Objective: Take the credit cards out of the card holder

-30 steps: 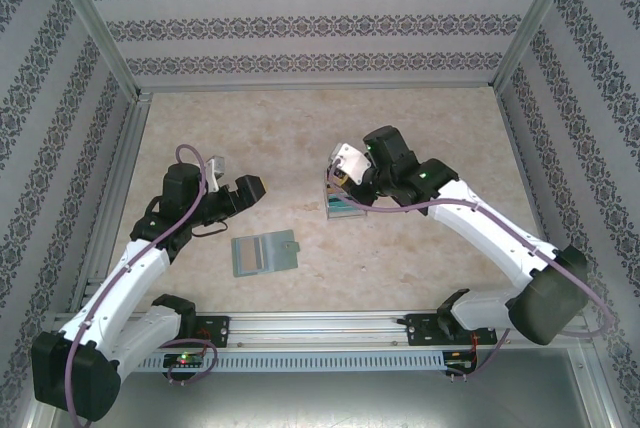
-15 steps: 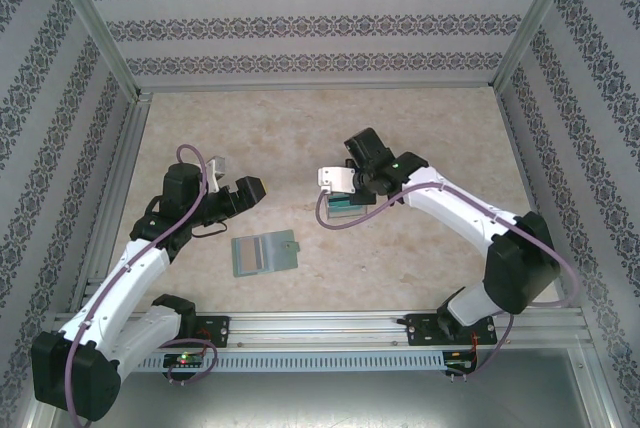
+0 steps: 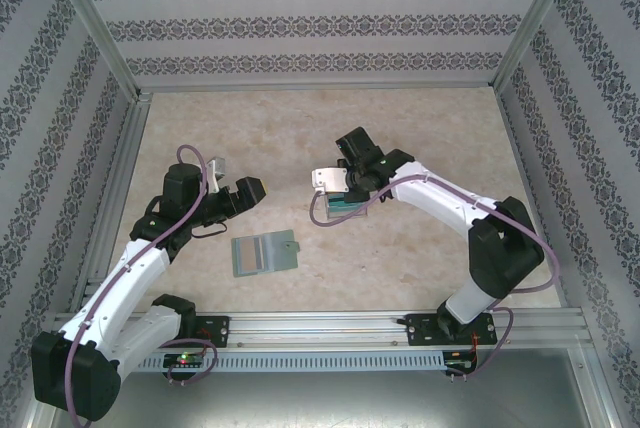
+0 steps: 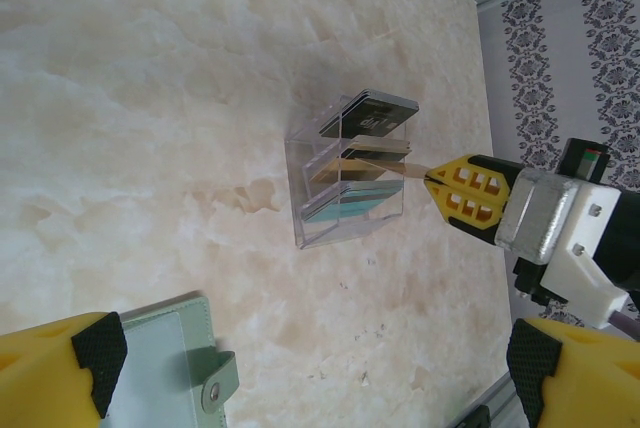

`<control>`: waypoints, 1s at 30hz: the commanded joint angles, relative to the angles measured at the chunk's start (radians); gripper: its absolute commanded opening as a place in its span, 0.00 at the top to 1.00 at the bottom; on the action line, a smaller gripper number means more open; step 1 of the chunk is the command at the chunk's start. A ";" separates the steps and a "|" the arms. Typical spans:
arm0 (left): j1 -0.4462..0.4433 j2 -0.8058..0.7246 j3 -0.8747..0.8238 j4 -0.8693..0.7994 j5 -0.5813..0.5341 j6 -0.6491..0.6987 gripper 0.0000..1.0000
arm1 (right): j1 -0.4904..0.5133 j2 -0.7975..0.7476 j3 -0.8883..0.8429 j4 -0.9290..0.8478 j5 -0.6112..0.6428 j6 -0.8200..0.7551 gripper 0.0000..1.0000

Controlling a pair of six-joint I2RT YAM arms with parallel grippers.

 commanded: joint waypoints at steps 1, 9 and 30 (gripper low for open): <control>0.011 -0.018 0.014 -0.015 -0.002 0.025 0.01 | -0.011 0.029 0.023 0.020 -0.019 0.009 1.00; 0.011 -0.014 0.011 -0.019 -0.006 0.029 0.01 | -0.014 0.071 0.021 0.044 -0.032 0.026 1.00; 0.012 0.003 0.006 -0.010 0.006 0.029 0.01 | -0.035 0.111 0.039 0.095 0.005 0.098 0.87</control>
